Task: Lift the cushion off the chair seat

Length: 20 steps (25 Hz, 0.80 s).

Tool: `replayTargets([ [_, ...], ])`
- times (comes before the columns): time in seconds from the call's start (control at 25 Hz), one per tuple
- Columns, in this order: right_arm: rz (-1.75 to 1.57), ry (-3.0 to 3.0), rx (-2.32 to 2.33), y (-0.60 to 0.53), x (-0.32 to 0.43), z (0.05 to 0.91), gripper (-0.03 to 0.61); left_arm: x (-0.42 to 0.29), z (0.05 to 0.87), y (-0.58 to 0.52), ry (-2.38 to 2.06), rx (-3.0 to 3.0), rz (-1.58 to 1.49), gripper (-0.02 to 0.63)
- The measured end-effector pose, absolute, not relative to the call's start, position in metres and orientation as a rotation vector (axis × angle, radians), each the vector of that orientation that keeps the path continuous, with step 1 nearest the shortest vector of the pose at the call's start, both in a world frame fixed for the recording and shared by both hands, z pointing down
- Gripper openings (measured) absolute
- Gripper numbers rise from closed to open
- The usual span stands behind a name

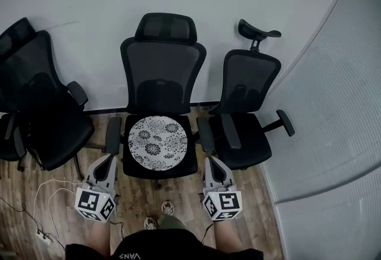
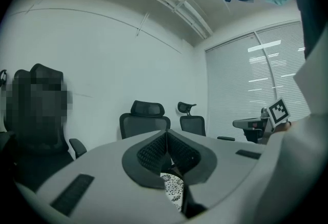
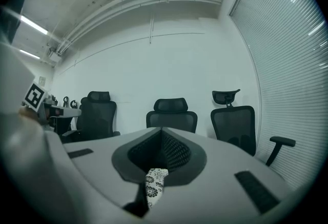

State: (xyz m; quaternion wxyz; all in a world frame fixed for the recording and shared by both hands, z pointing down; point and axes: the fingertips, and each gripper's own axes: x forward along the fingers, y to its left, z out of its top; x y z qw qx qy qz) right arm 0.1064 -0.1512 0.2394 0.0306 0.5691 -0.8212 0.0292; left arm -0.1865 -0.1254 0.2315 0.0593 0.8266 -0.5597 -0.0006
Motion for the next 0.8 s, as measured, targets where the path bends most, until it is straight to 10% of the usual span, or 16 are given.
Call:
replayTargets([
  [0.8,0.078,-2.624,1.640,-0.277,0.138,0.238,0.017,-0.148,0.230,-0.223,-1.822,2.430,-0.009,0.015],
])
